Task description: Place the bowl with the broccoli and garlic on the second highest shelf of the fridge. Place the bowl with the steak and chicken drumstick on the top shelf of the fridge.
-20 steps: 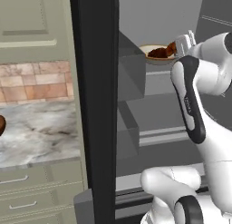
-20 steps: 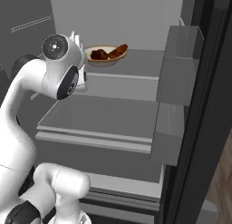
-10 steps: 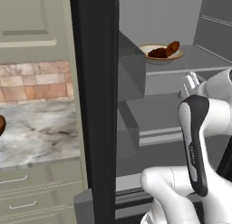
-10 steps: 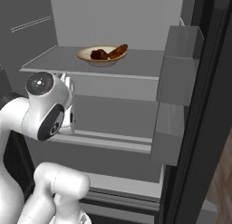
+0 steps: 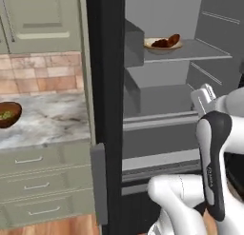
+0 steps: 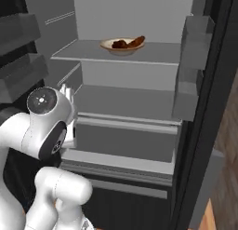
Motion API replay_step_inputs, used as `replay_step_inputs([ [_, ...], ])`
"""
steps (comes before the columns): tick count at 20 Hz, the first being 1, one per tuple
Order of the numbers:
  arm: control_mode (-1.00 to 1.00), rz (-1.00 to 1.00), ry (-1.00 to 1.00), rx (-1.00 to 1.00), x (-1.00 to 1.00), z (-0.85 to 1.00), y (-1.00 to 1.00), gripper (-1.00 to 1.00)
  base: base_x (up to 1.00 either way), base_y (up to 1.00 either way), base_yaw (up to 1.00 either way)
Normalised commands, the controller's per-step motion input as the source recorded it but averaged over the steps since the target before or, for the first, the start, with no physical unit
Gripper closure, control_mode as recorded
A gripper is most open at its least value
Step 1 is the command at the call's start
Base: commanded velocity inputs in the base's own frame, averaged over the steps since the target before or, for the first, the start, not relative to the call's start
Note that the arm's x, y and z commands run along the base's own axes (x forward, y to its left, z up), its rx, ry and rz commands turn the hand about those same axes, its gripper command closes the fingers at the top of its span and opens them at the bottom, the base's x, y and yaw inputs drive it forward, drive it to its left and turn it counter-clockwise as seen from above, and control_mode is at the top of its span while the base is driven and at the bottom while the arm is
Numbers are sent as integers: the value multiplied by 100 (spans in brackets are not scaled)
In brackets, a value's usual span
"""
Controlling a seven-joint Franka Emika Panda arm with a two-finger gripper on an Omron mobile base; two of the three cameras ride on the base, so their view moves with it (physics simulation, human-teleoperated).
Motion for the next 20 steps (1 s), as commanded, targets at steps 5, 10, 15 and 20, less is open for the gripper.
replay_step_inputs([
  [5, 100, 0, 0, 0, 0, 0, 0, -100, -99, 100, 31],
  [10, 100, 0, 0, 0, 0, 0, 0, -100, -44, 100, 49],
  [15, 100, 0, 0, 0, 0, 0, 0, -100, 96, 100, 2],
  [20, 100, 0, 0, 0, 0, 0, 0, -100, 100, 74, -20],
])
